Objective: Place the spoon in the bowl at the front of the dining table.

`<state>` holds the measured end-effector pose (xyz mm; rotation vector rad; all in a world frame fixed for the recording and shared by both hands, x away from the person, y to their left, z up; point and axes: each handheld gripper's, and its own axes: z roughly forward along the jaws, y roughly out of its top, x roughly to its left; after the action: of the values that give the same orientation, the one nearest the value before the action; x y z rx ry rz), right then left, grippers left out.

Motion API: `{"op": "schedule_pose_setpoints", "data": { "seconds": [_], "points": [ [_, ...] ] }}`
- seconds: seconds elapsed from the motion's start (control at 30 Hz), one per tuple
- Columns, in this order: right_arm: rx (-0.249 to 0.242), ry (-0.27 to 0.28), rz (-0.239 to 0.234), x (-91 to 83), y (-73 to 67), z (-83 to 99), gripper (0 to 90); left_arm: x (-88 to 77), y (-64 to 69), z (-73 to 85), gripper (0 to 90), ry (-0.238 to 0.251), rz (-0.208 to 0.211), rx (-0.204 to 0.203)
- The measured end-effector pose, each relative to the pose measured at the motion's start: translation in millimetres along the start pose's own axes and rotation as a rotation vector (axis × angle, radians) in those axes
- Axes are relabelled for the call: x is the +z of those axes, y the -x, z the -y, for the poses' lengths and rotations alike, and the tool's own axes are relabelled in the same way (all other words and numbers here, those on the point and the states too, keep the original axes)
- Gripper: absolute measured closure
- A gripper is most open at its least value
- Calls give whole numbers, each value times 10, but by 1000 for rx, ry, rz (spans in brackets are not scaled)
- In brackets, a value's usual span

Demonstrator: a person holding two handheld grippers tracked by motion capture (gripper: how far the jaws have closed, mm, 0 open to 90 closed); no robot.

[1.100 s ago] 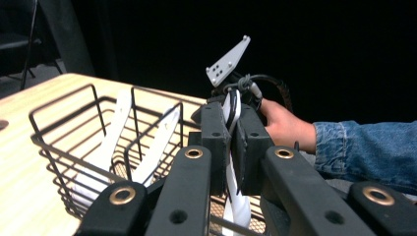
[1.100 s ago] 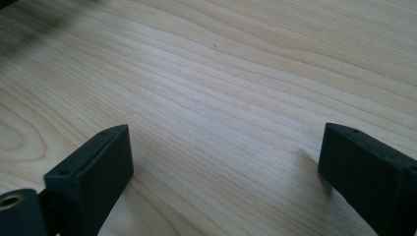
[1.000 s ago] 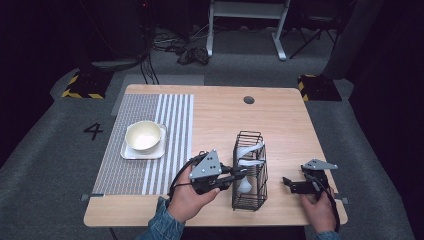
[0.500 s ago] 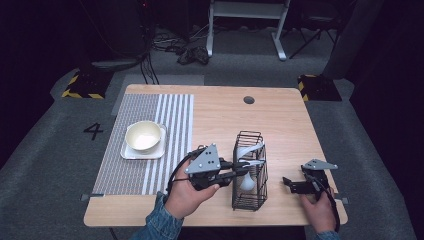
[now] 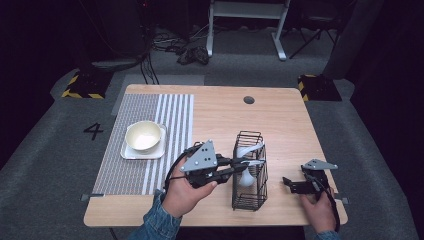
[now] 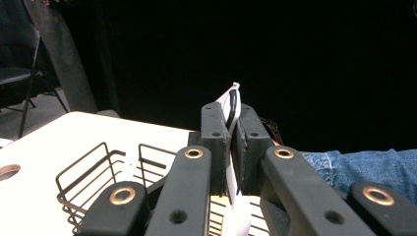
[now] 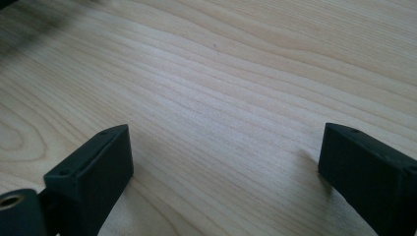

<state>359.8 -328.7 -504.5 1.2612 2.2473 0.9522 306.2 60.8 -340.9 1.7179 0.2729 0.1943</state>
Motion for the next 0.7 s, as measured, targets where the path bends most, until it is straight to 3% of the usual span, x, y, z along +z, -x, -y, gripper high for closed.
{"op": "schedule_pose_setpoints", "data": {
  "seconds": [0.37,0.5,0.53,0.63,0.7],
  "points": [
    [3,1,3,-1,-5,2,64,-255,-23,-36,849,29,-87,-3],
    [5,1,5,-2,-6,2,64,-374,-91,5,849,13,-187,2],
    [5,1,5,-2,-6,2,64,-374,-91,5,849,13,-187,2],
    [5,0,4,-2,-6,2,64,-446,-161,57,849,1,-263,-2],
    [5,0,4,-2,-6,2,64,-476,-198,84,849,0,-281,-12]
  ]
}}
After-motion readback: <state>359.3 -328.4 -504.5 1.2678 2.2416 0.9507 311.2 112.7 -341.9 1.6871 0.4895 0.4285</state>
